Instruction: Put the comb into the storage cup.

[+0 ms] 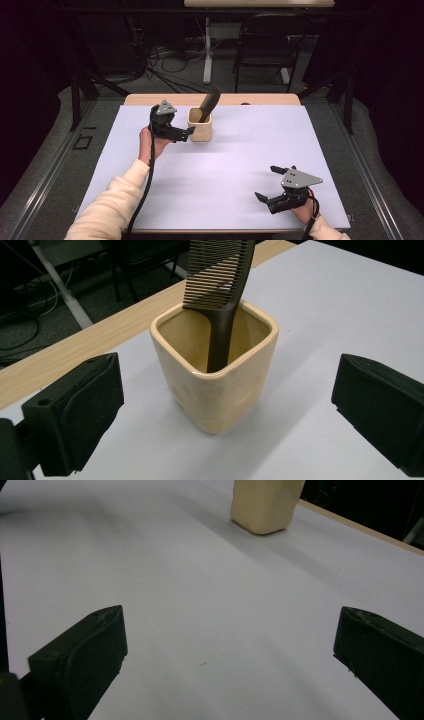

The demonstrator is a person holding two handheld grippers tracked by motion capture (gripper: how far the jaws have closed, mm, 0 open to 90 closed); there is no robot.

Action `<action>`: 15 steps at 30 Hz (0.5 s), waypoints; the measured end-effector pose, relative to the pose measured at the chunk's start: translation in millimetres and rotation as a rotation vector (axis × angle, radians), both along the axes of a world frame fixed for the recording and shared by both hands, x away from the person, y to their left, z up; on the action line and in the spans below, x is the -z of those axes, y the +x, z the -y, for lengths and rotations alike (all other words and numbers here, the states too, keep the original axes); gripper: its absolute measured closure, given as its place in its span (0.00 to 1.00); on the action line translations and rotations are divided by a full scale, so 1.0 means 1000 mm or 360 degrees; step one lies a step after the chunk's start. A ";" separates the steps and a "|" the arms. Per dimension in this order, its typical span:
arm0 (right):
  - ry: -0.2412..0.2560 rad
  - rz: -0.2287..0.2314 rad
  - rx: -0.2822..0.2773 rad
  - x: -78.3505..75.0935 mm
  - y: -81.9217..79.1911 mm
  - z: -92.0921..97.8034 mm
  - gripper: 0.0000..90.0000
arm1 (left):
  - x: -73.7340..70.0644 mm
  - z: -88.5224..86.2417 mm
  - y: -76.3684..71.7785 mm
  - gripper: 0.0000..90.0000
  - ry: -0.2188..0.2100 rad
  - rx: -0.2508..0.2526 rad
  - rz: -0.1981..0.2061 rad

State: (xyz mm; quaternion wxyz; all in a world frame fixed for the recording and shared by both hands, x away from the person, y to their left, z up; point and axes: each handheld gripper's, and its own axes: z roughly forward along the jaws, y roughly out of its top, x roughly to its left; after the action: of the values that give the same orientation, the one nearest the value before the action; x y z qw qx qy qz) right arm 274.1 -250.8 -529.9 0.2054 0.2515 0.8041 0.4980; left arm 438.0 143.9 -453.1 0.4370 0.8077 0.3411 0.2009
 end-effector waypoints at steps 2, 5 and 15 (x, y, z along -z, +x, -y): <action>-0.0001 0.0002 0.0001 0.000 0.000 0.000 0.00 | 0.000 -0.002 -0.002 0.00 -0.0001 -0.0004 -0.0007; -0.0003 0.0002 0.0004 0.000 0.000 0.000 0.00 | 0.000 -0.004 -0.005 0.00 0.0016 -0.0023 -0.0036; -0.0013 -0.0008 -0.0003 0.001 0.000 -0.001 0.00 | 0.003 -0.016 -0.026 0.00 0.0017 -0.0042 -0.0043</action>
State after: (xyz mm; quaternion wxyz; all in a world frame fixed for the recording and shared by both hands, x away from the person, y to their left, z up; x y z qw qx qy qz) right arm 274.2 -250.0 -530.7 0.2039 0.2511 0.8069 0.4942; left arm 412.4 159.7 -456.5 0.4253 0.8081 0.3564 0.1976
